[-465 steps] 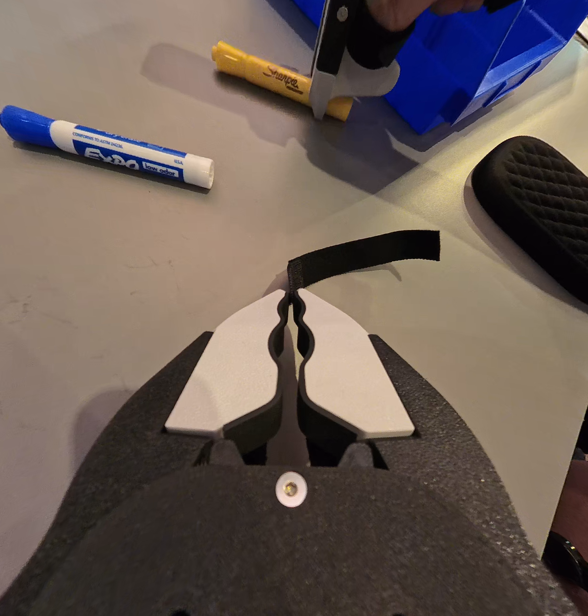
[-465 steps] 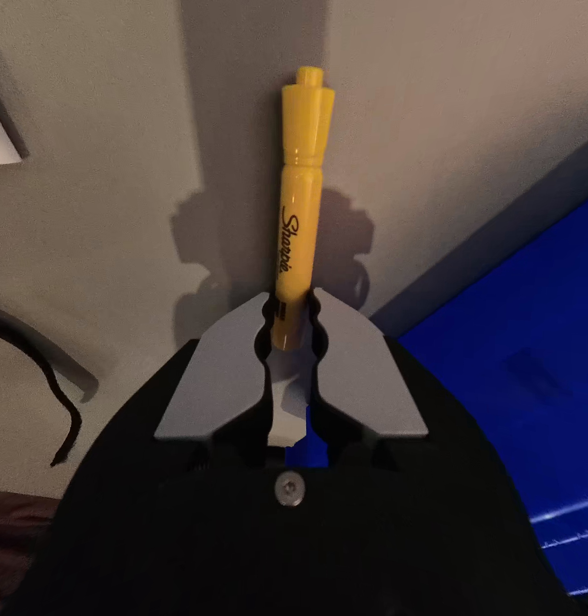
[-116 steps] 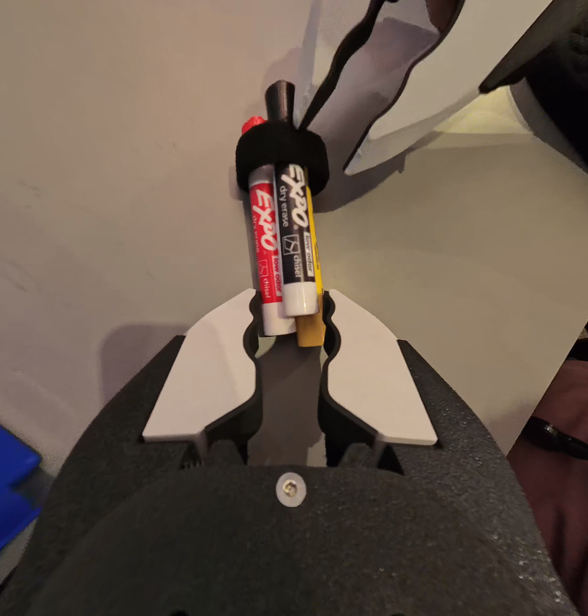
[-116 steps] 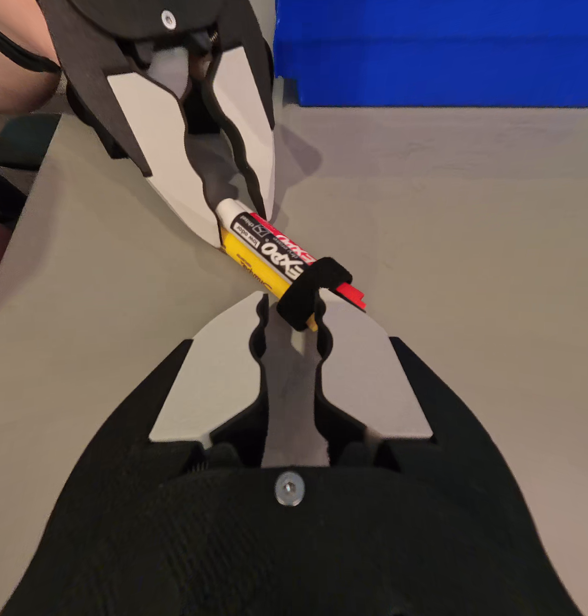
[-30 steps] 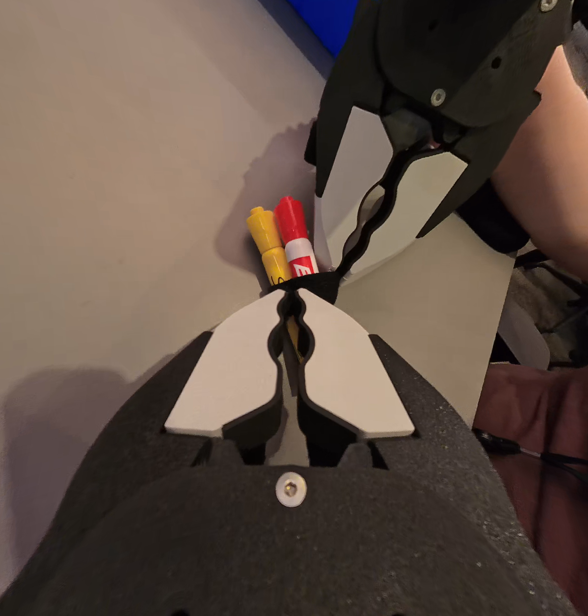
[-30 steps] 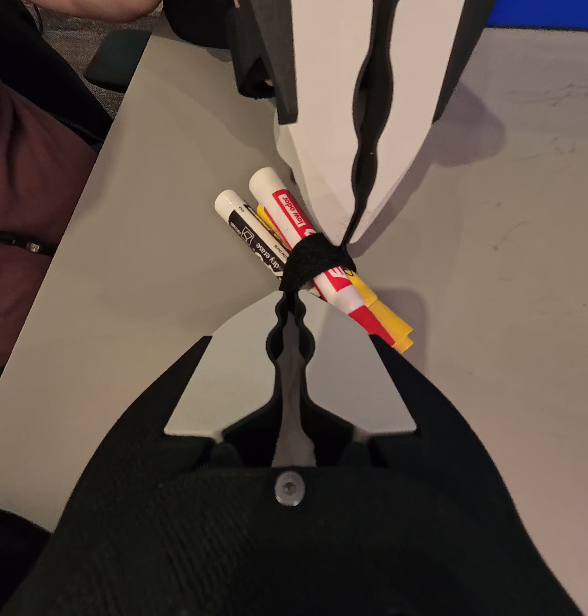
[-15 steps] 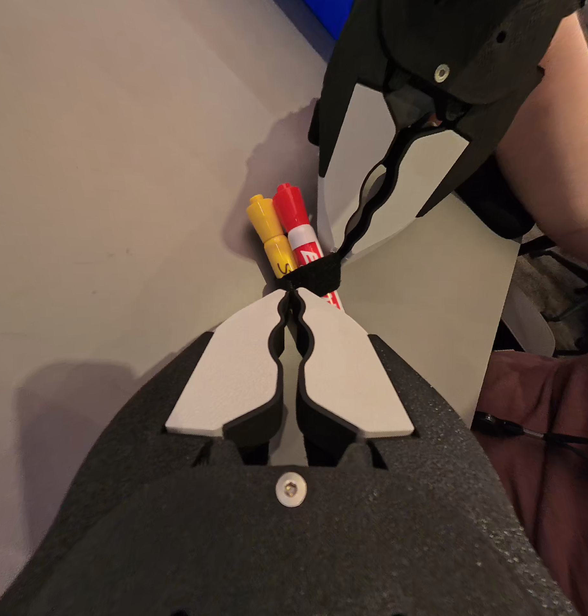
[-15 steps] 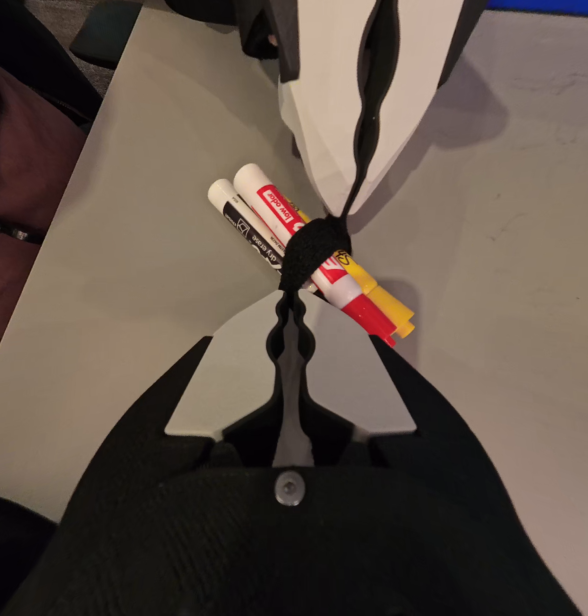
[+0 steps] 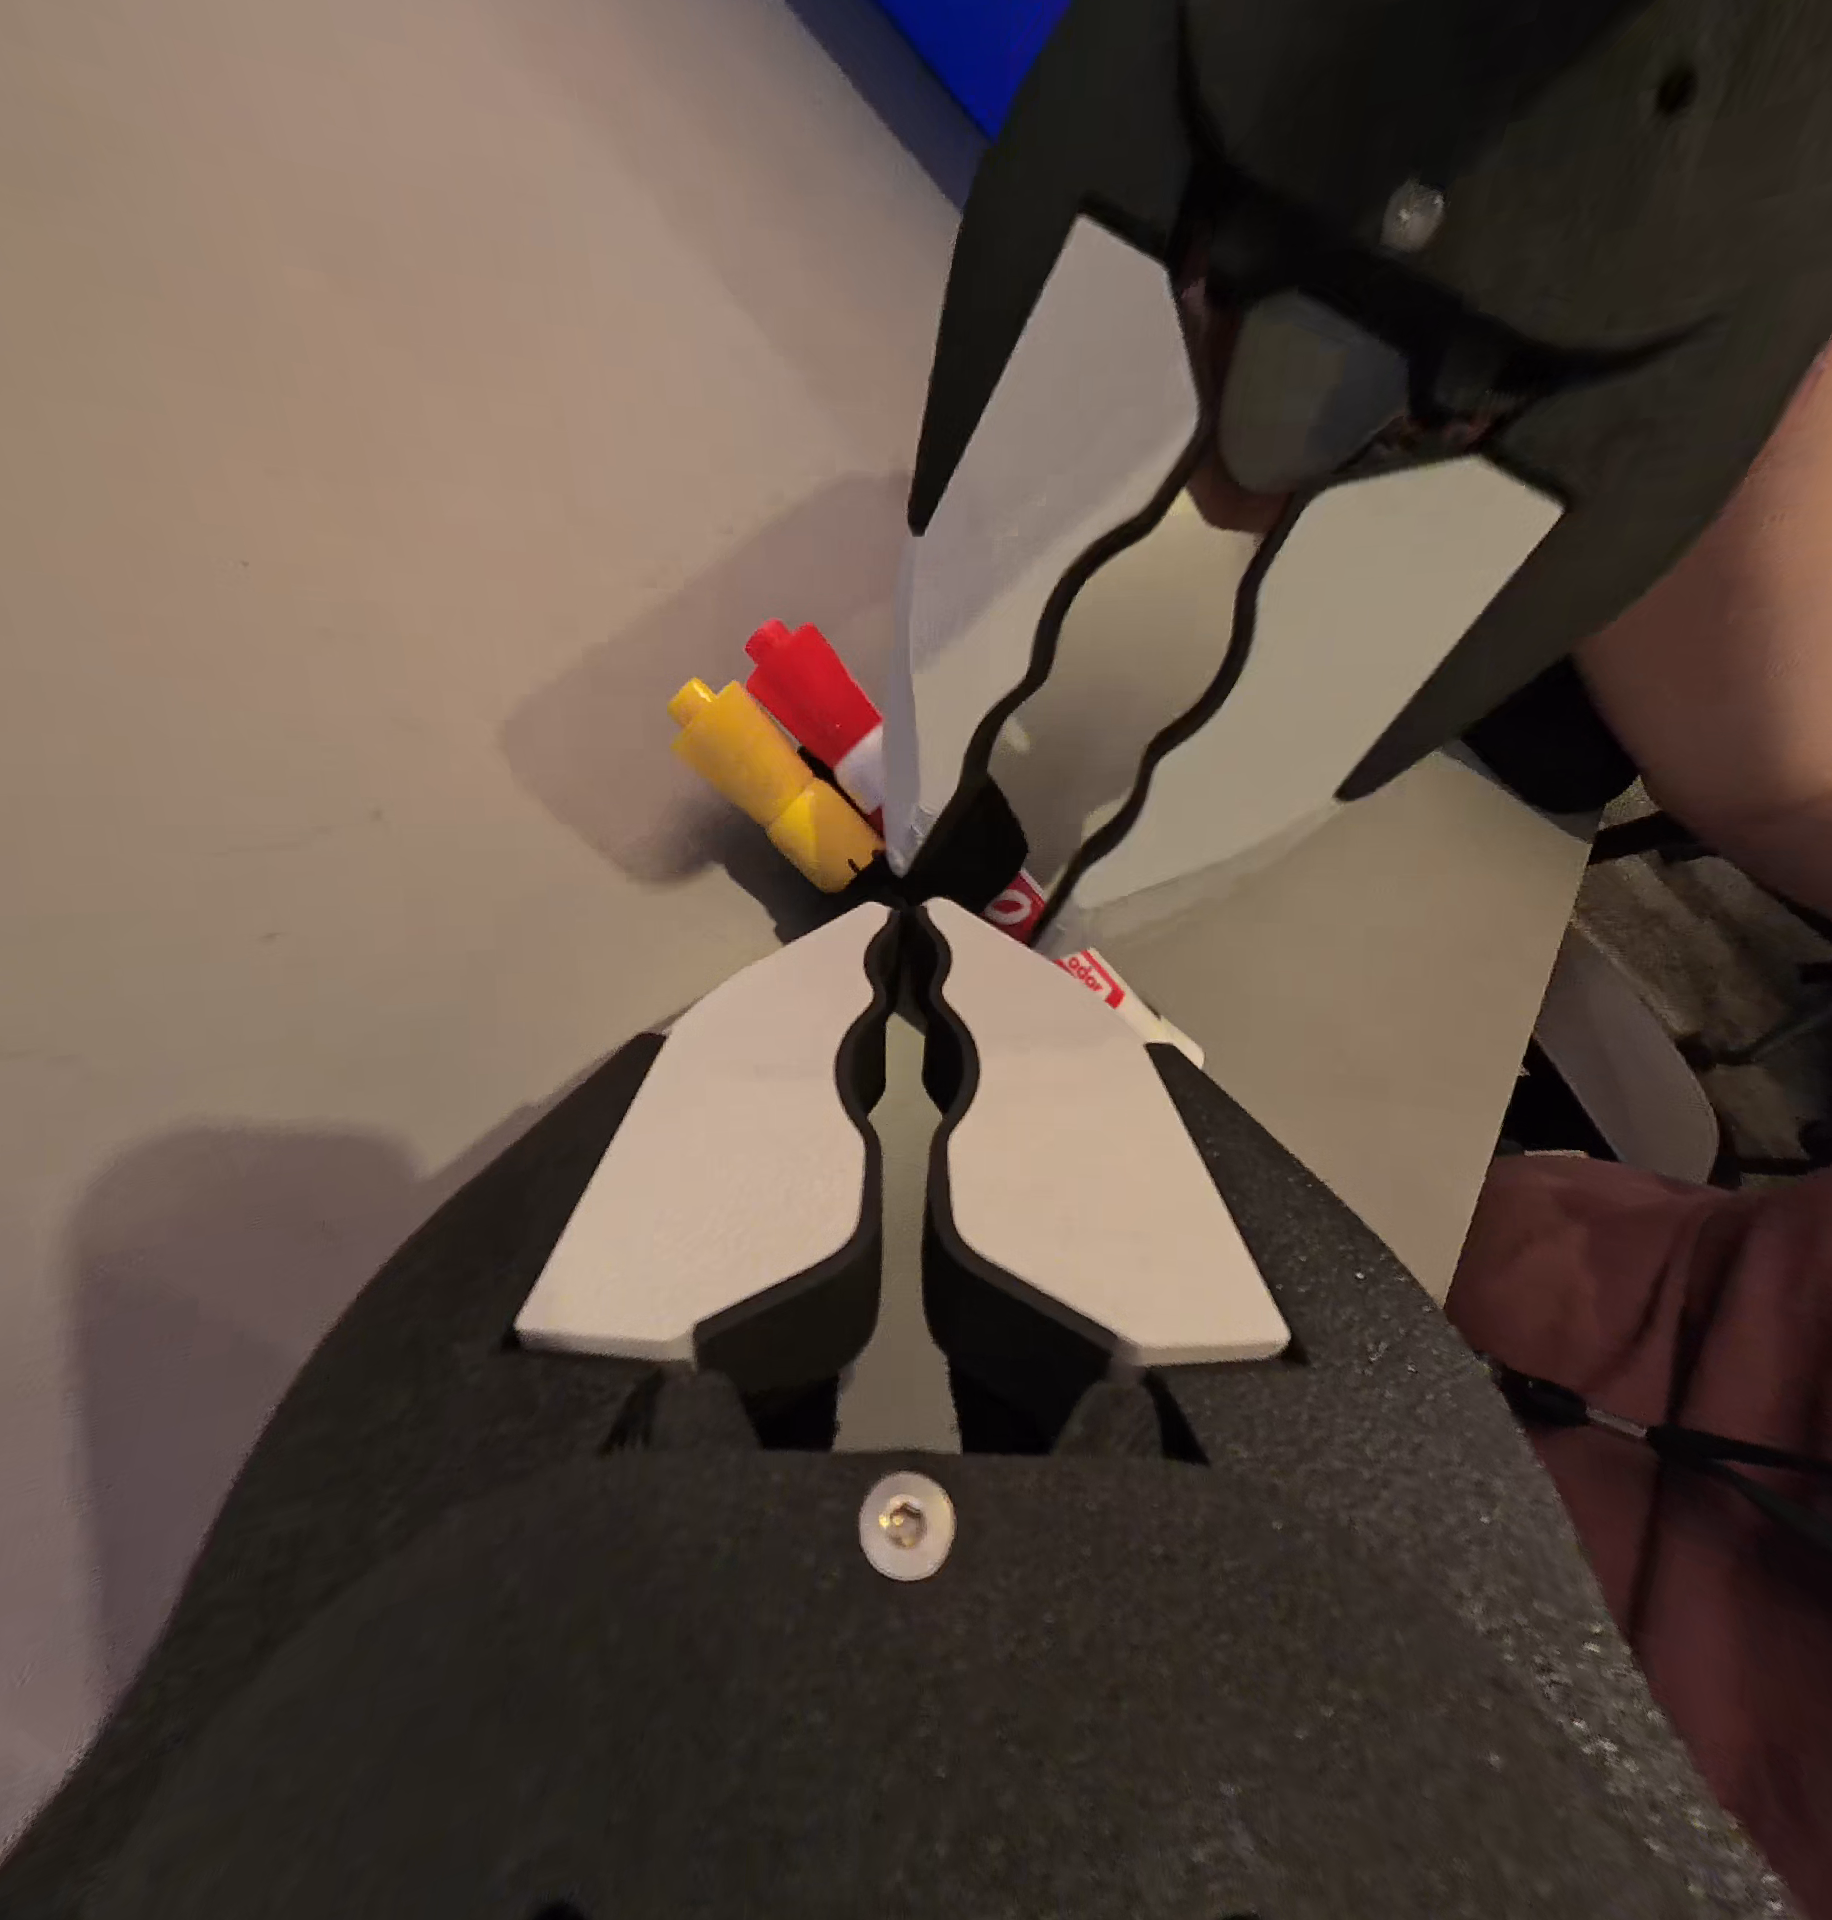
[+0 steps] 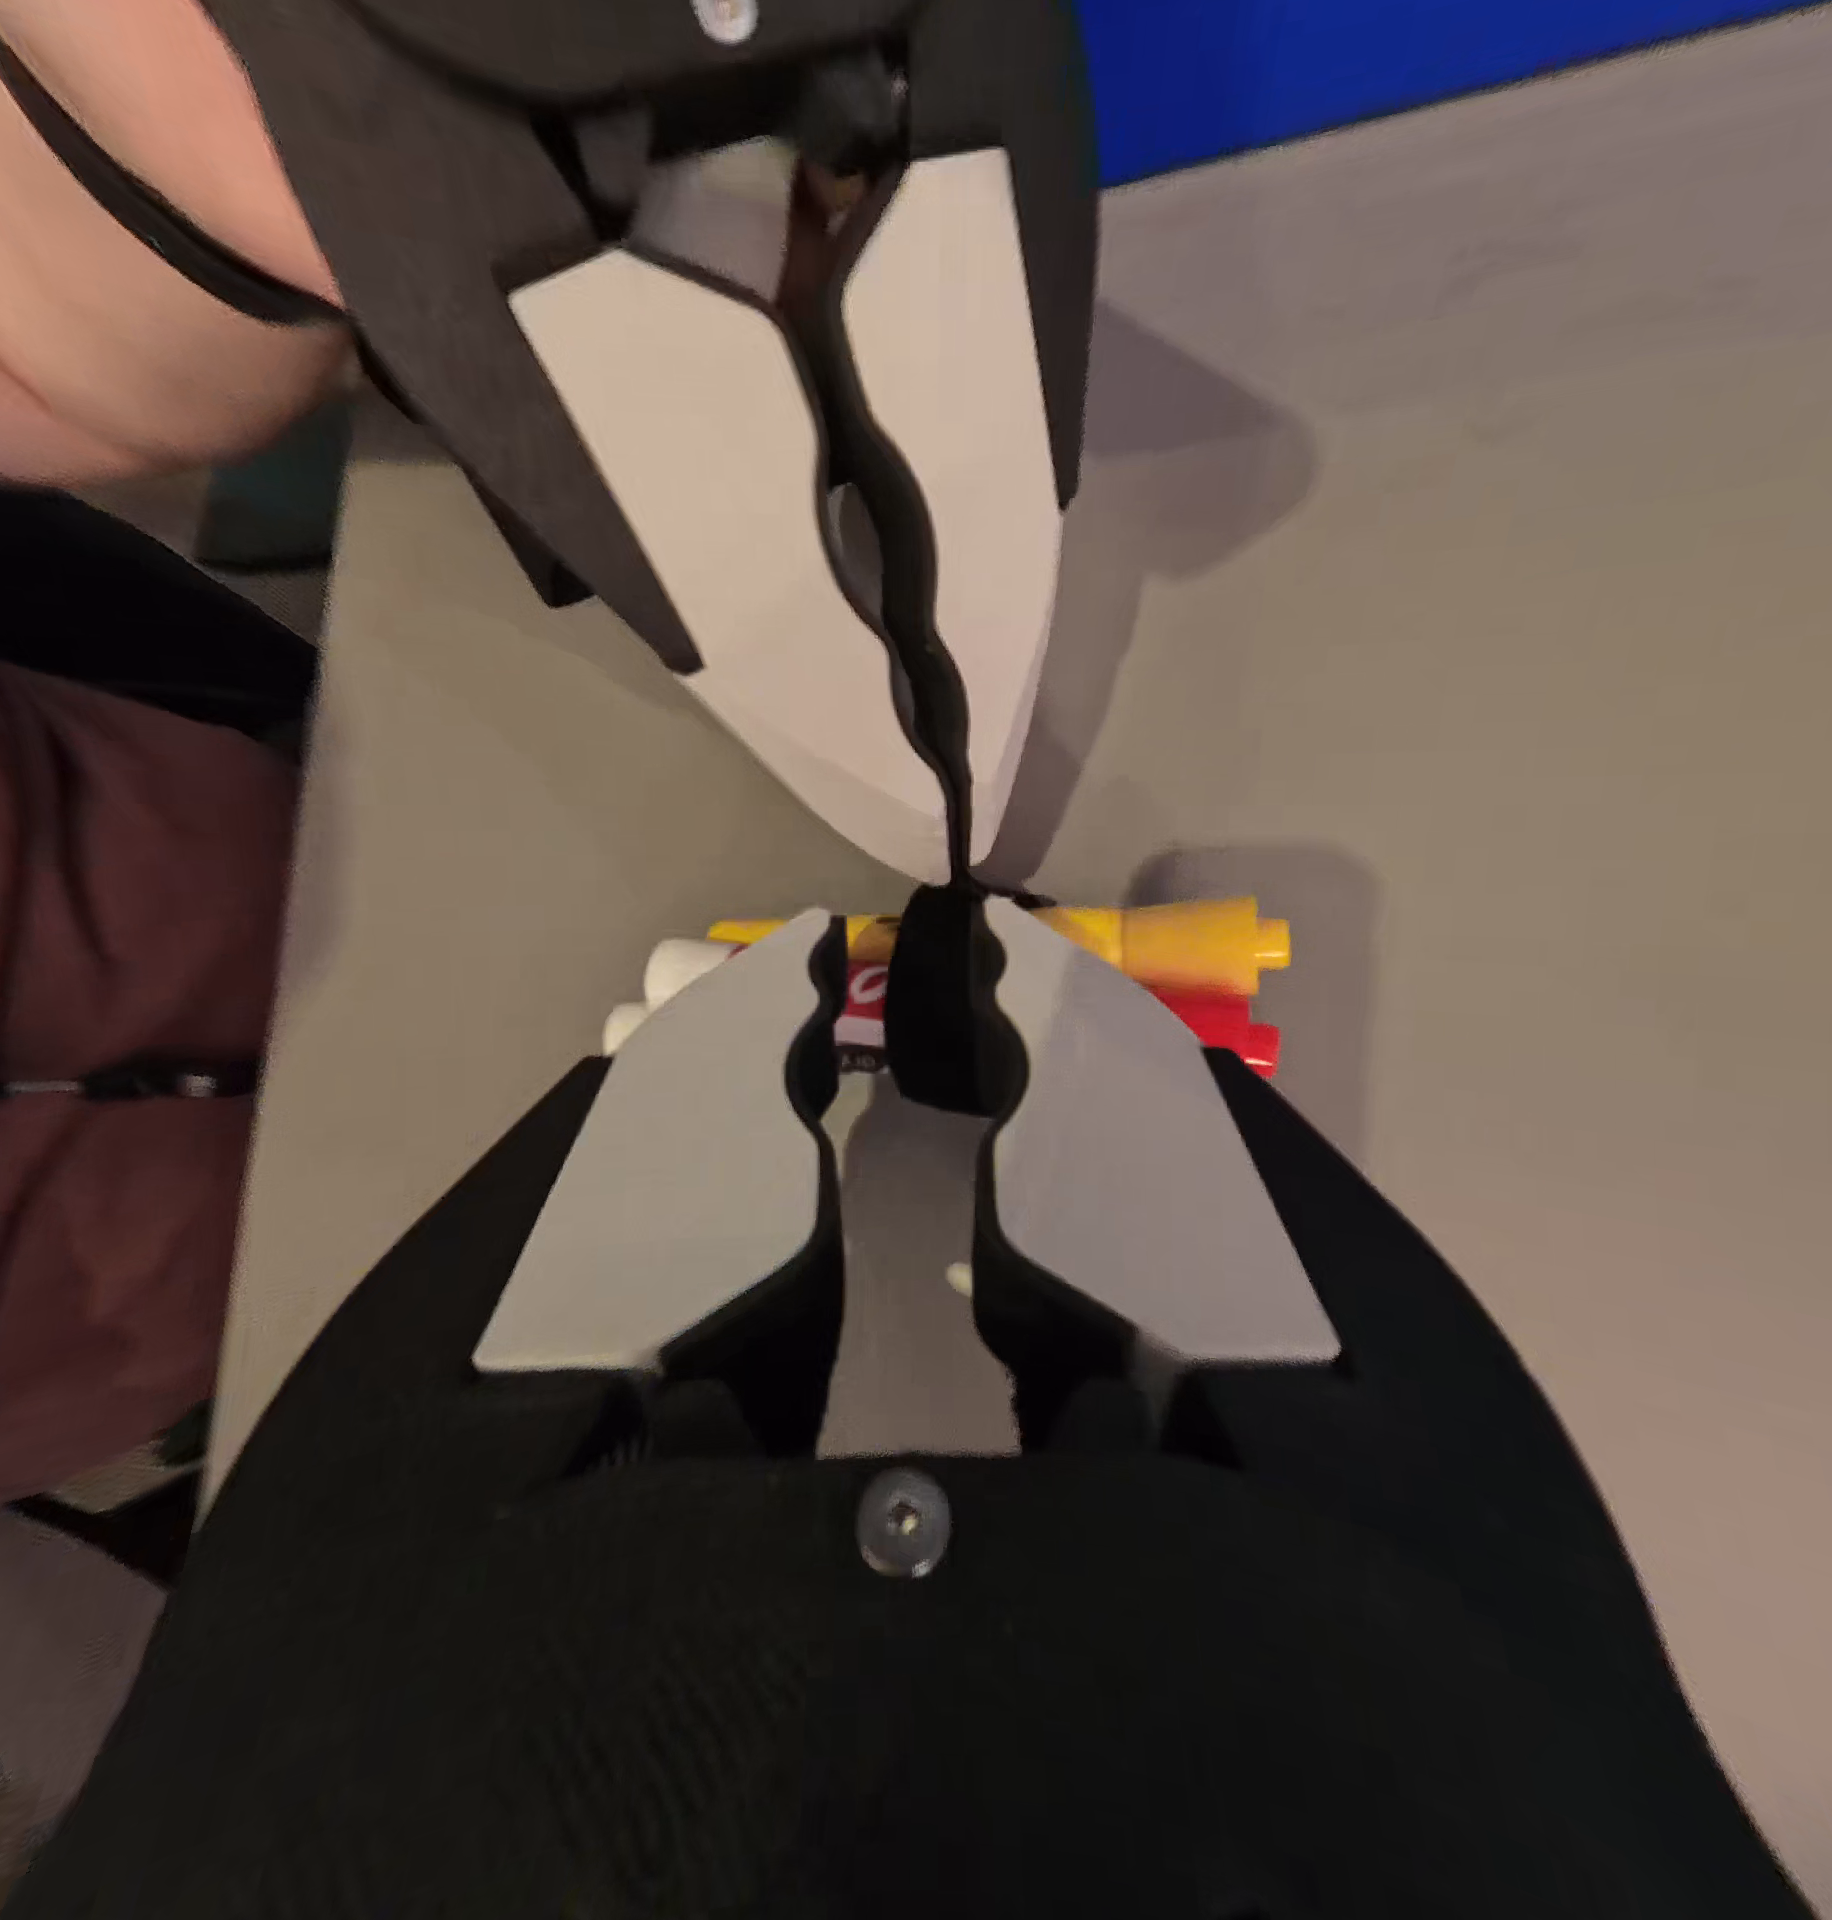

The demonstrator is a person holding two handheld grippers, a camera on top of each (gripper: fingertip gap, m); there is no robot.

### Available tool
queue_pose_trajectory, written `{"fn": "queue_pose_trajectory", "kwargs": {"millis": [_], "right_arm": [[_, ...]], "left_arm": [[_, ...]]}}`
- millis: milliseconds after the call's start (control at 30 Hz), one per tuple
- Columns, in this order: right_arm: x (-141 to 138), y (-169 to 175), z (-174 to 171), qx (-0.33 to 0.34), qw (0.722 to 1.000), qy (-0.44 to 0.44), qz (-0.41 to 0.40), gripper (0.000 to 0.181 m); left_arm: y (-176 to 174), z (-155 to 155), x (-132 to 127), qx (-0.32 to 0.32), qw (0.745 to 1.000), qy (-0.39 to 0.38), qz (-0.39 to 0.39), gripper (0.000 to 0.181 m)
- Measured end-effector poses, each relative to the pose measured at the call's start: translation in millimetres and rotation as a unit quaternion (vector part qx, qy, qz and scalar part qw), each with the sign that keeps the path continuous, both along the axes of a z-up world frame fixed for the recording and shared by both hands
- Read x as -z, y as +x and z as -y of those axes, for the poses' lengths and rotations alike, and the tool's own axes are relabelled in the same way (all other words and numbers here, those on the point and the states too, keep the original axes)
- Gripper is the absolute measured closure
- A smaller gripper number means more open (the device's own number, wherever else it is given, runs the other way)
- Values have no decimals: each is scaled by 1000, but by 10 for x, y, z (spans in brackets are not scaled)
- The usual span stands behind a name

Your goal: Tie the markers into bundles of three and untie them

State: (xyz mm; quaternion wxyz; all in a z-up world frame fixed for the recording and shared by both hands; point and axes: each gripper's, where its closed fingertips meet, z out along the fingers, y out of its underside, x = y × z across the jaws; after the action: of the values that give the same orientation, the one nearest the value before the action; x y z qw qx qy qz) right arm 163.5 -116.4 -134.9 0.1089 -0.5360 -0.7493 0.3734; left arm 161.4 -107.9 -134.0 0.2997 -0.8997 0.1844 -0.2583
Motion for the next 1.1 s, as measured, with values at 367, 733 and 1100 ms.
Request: {"fn": "queue_pose_trajectory", "kwargs": {"millis": [367, 733, 1100], "right_arm": [[-72, -69, -79, 17, 999, -3, -35, 159], [25, -106, -48, 33, 987, -154, -1, 168], [59, -91, -23, 11, 981, -193, 21, 177]], "left_arm": [[-41, -29, -68, -3, 998, 37, -43, 180], [-51, -48, -89, -1, 997, 55, -56, 180], [-57, -37, 5, -7, 999, 37, -22, 164]]}}
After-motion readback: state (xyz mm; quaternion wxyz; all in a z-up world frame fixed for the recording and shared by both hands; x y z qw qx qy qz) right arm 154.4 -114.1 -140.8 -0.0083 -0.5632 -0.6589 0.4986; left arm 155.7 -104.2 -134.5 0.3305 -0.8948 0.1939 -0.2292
